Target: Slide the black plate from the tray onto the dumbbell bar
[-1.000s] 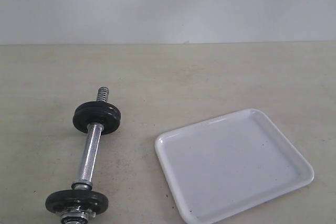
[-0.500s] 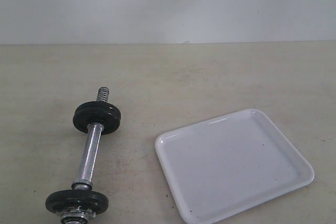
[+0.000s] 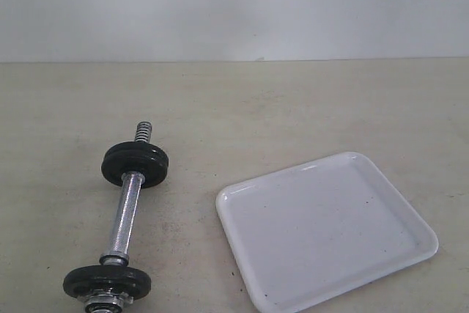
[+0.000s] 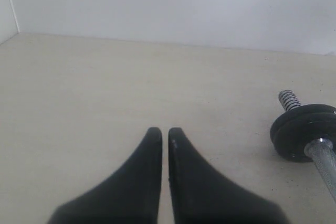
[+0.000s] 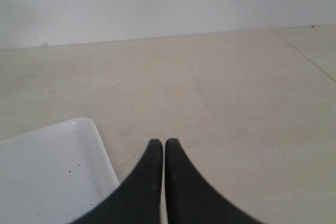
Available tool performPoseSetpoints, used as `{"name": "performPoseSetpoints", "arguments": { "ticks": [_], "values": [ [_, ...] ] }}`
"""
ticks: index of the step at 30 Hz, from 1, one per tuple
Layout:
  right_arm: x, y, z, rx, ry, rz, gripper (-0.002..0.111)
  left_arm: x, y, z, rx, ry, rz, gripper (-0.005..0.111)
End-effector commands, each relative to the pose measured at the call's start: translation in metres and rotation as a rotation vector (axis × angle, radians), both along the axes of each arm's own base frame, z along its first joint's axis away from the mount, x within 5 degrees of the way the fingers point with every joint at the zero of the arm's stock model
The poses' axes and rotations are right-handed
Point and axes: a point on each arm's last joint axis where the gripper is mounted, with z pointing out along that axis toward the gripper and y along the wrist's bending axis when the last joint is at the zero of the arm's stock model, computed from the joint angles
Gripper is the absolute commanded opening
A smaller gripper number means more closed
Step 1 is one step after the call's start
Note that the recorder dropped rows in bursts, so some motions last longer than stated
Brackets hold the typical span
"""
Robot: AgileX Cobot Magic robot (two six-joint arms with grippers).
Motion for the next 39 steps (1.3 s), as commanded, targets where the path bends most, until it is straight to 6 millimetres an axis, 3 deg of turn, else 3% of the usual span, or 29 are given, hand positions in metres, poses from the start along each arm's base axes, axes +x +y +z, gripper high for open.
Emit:
{"name": "performPoseSetpoints", "arguments": {
  "ticks": [1,39],
  "values": [
    [-0.0005,-0.0004,-0.0006,0.059,0.000,-0.020,0.000,0.0000,0.0000,-0.0011,-0.034,-0.002,0.008,0.004],
    [-0.0006,-0.0003,-0.0010,0.086,0.001,-0.025,0.000,0.0002,-0.0017,-0.0011,-0.040,-0.001,-0.024,0.004]
  ]
}}
